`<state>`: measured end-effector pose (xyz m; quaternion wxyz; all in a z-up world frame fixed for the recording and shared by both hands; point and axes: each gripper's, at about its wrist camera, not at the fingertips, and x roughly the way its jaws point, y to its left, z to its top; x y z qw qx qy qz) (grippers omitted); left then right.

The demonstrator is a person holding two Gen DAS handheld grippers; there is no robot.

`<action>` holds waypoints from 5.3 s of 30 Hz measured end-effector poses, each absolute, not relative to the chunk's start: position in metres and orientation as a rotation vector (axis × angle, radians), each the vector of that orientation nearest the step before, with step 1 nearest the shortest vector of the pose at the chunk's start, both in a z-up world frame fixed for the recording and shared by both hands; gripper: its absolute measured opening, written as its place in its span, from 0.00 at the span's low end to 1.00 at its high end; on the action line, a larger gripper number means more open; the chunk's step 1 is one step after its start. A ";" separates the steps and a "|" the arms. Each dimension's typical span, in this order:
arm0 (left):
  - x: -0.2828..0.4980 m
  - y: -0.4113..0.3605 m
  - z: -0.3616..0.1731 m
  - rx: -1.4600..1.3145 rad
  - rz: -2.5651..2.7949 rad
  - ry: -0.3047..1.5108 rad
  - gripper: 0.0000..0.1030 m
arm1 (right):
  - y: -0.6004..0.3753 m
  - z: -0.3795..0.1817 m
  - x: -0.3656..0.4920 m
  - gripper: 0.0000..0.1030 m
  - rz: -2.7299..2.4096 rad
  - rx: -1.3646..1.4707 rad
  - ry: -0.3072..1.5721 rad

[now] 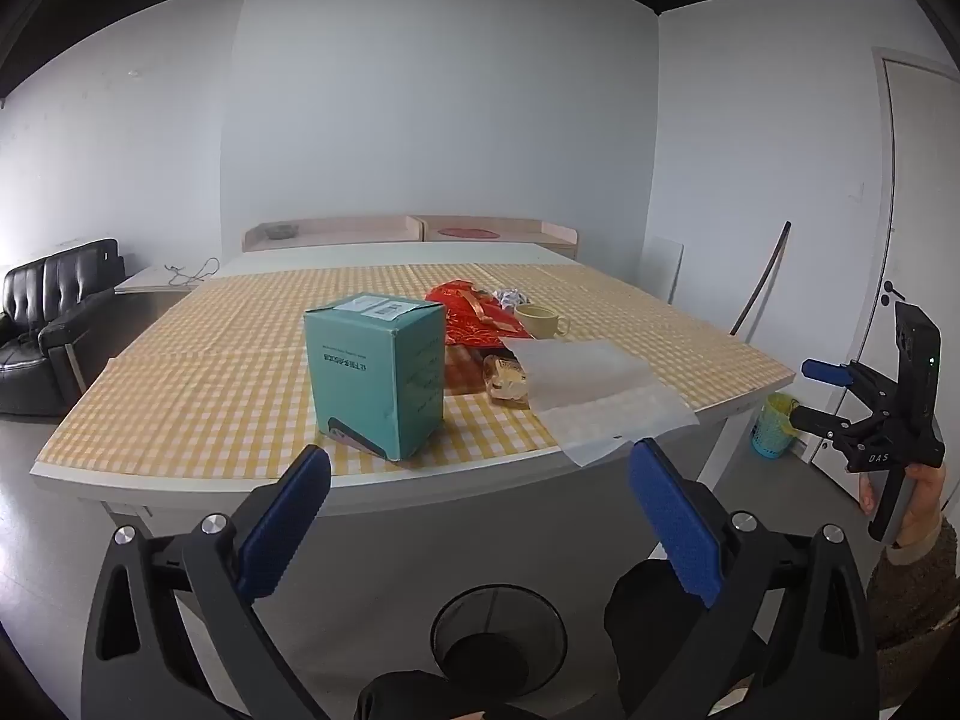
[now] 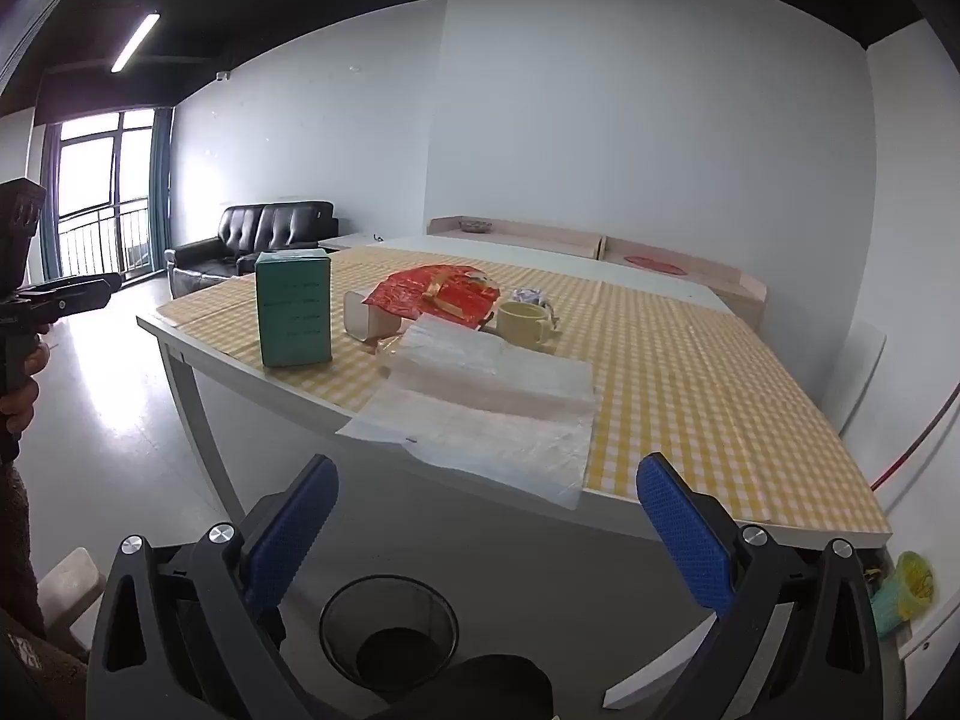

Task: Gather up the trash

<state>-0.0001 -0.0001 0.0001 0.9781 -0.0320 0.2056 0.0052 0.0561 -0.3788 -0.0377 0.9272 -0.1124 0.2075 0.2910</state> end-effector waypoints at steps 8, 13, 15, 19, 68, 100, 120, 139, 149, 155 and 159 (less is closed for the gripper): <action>-0.002 0.004 -0.003 -0.067 0.013 0.411 0.96 | -0.378 -0.038 0.056 0.98 0.599 -0.229 0.423; 0.001 0.000 -0.004 -0.061 0.017 0.423 0.96 | -0.377 -0.039 0.057 0.98 0.598 -0.239 0.426; 0.001 -0.002 -0.004 -0.053 0.010 0.428 0.96 | -0.377 -0.040 0.056 0.98 0.598 -0.236 0.424; 0.000 -0.003 -0.005 -0.050 0.006 0.428 0.96 | -0.375 -0.039 0.056 0.98 0.596 -0.250 0.428; 0.016 -0.011 -0.011 -0.074 0.050 0.476 0.96 | -0.373 -0.049 0.066 0.98 0.594 -0.235 0.455; 0.194 -0.010 -0.045 -0.137 0.600 0.442 0.96 | -0.285 -0.112 0.160 0.98 0.825 -0.529 0.550; 0.264 0.000 -0.060 -0.154 0.956 0.418 0.96 | -0.262 -0.133 0.184 0.50 0.829 -0.599 0.575; 0.212 0.004 -0.053 -0.115 0.770 0.383 0.85 | -0.270 -0.111 0.159 0.08 0.872 -0.462 0.596; 0.171 -0.007 -0.043 -0.114 0.597 0.409 0.85 | -0.281 -0.100 0.122 0.08 0.858 -0.405 0.584; 0.141 -0.017 -0.036 -0.061 0.489 0.423 0.85 | -0.287 -0.093 0.090 0.08 0.854 -0.423 0.558; 0.116 -0.026 -0.032 -0.029 0.410 0.425 0.85 | -0.290 -0.092 0.078 0.08 0.867 -0.410 0.559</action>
